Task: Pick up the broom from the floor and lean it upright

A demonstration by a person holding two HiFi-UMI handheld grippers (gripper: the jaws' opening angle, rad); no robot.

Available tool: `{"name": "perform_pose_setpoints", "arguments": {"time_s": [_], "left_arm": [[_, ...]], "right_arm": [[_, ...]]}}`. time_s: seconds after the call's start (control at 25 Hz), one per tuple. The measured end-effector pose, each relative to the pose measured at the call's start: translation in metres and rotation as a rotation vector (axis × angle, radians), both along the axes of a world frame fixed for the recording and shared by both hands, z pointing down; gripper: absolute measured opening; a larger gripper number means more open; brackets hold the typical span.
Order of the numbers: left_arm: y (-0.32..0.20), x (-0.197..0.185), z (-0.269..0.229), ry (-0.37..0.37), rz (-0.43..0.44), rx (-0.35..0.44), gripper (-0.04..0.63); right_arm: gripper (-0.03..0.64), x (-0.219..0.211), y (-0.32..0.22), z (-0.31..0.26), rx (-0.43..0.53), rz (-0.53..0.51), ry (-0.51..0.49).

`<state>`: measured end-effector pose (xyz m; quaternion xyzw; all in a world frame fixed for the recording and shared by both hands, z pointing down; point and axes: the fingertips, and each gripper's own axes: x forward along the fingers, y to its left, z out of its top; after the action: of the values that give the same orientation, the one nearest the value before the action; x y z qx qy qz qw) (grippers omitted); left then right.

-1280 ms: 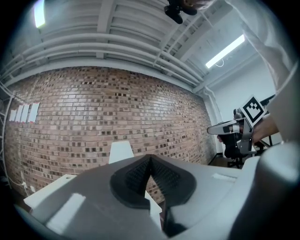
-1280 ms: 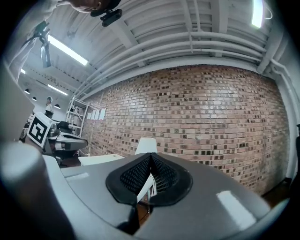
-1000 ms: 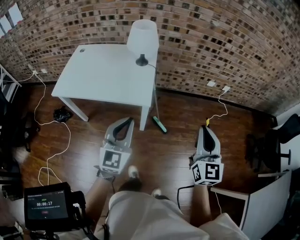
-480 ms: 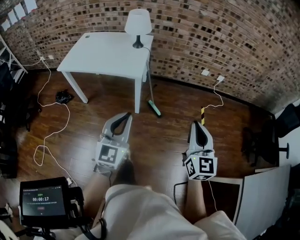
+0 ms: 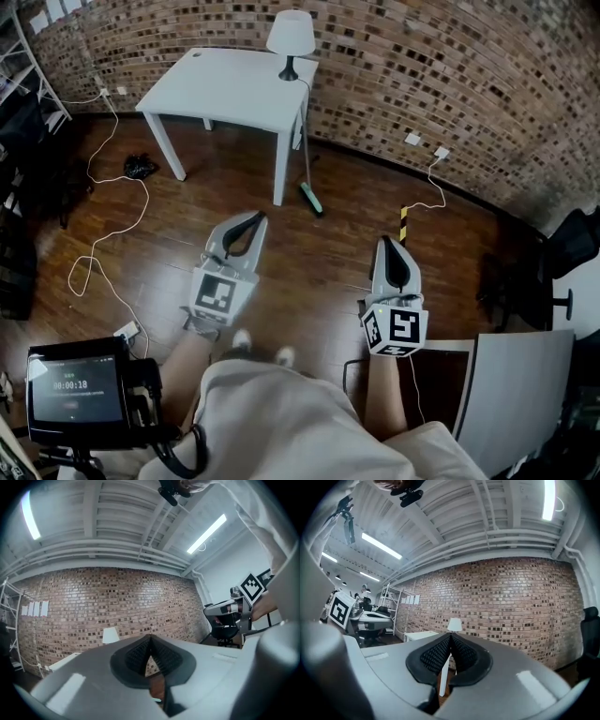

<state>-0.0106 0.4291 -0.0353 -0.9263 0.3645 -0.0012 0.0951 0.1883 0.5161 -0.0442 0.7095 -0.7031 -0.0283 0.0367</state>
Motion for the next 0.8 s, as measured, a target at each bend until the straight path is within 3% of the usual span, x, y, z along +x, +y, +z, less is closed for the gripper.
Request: {"name": "perform_pose_setpoints", "arguments": {"time_s": [0.44, 0.8], "left_arm": [[-0.016, -0.032, -0.019, -0.01, 0.028, 0.048, 0.002], [-0.02, -0.028, -0.022, 0.013, 0.05, 0.032, 0.002]], "right_arm": [[0.011, -0.044, -0.018, -0.011, 0.026, -0.005, -0.04], [0.011, -0.043, -0.031, -0.012, 0.018, 0.012, -0.019]]}}
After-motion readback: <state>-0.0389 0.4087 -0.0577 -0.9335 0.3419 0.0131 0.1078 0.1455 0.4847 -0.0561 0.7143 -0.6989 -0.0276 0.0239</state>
